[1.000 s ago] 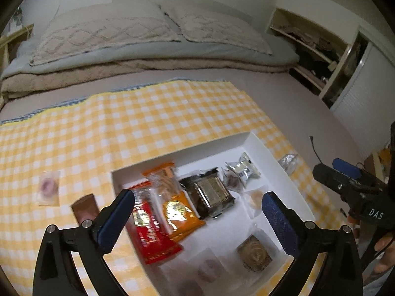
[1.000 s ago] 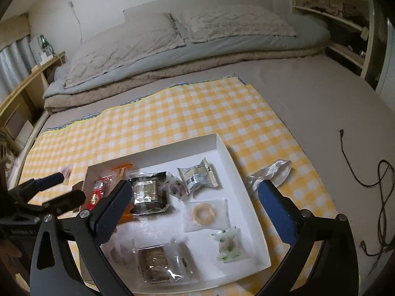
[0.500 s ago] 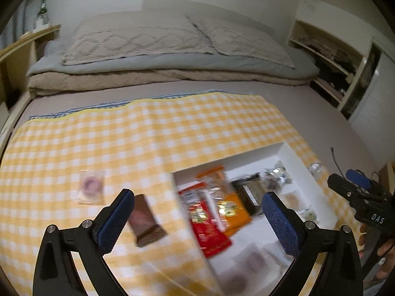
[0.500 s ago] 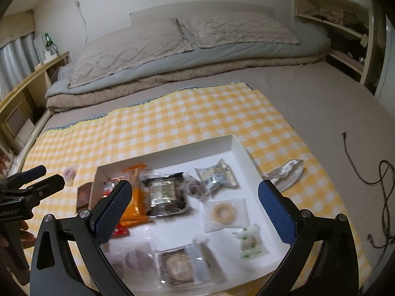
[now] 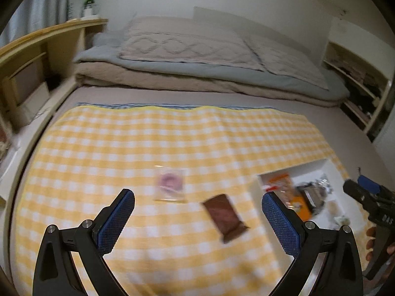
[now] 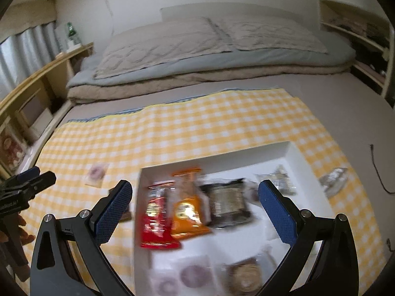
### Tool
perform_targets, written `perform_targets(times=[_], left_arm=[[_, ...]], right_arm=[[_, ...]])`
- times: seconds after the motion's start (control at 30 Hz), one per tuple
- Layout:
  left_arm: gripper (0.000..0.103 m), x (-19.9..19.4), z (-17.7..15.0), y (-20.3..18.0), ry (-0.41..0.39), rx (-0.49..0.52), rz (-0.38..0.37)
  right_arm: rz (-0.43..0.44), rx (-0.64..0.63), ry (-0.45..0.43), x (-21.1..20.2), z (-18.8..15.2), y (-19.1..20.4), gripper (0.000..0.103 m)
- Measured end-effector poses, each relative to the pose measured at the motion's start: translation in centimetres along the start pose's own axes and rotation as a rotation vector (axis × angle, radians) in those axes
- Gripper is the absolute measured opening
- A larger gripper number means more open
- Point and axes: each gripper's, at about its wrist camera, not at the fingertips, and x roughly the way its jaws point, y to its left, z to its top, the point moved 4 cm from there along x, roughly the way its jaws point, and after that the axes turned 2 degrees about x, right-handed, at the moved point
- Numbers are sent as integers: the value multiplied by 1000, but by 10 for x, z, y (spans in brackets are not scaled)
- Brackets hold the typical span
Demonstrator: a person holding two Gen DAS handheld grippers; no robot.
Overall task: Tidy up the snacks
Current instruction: 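Move both tools back over the remaining snacks on the cloth, then grasp the brown wrapped cake with the right tool while the left tool grasps the pink-ring pack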
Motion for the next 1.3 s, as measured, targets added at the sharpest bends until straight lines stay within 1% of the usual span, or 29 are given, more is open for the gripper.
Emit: perform_targets(times=[0.1, 0.2, 0.27, 0.33, 0.43, 0.53, 0.57, 0.63, 0.67, 0.73, 0.77, 0.83, 0.87, 0.9, 1.03, 1.13, 1.17, 1.23, 1.3], left_arm=[[103, -3, 1, 24, -7, -34, 24], [103, 1, 2, 42, 5, -70, 26], [103, 11, 3, 51, 20, -65, 27], [100, 23, 2, 55, 57, -26, 57], [90, 45, 3, 59, 110, -1, 80], [90, 74, 5, 59, 183, -21, 69], [90, 85, 6, 58, 210, -25, 61], [90, 101, 10, 54, 244, -10, 61], [89, 109, 12, 52, 256, 3, 65], [87, 130, 15, 46, 294, 30, 69], [85, 138, 16, 45, 309, 32, 70], [84, 151, 17, 42, 325, 27, 66], [83, 158, 19, 41, 330, 21, 63], [83, 164, 19, 43, 333, 15, 61], [82, 192, 24, 42, 348, -16, 49], [81, 210, 22, 41, 363, -23, 54], [78, 217, 21, 41, 367, -24, 56], [75, 230, 20, 40, 380, -23, 68], [72, 236, 17, 39, 390, -34, 69]], right_arm=[[37, -29, 14, 11, -5, 24, 103], [63, -57, 28, 22, -12, 43, 103], [72, -85, 33, 30, -16, 56, 103], [90, -114, 42, 37, -20, 70, 103], [120, -158, 65, 49, -26, 90, 103], [145, -197, 137, 67, -31, 112, 103], [163, -200, 161, 72, -33, 117, 100], [197, -211, 219, 85, -37, 130, 90], [205, -219, 247, 91, -39, 135, 81], [223, -232, 309, 104, -44, 144, 69], [227, -238, 334, 110, -46, 148, 66], [219, -250, 377, 122, -51, 152, 62], [214, -259, 392, 127, -53, 154, 58], [210, -271, 405, 132, -55, 156, 56], [205, -313, 450, 149, -63, 162, 55], [169, -319, 489, 161, -70, 160, 53], [168, -321, 492, 164, -71, 160, 52], [165, -356, 484, 165, -73, 163, 53], [156, -375, 486, 165, -75, 164, 53]])
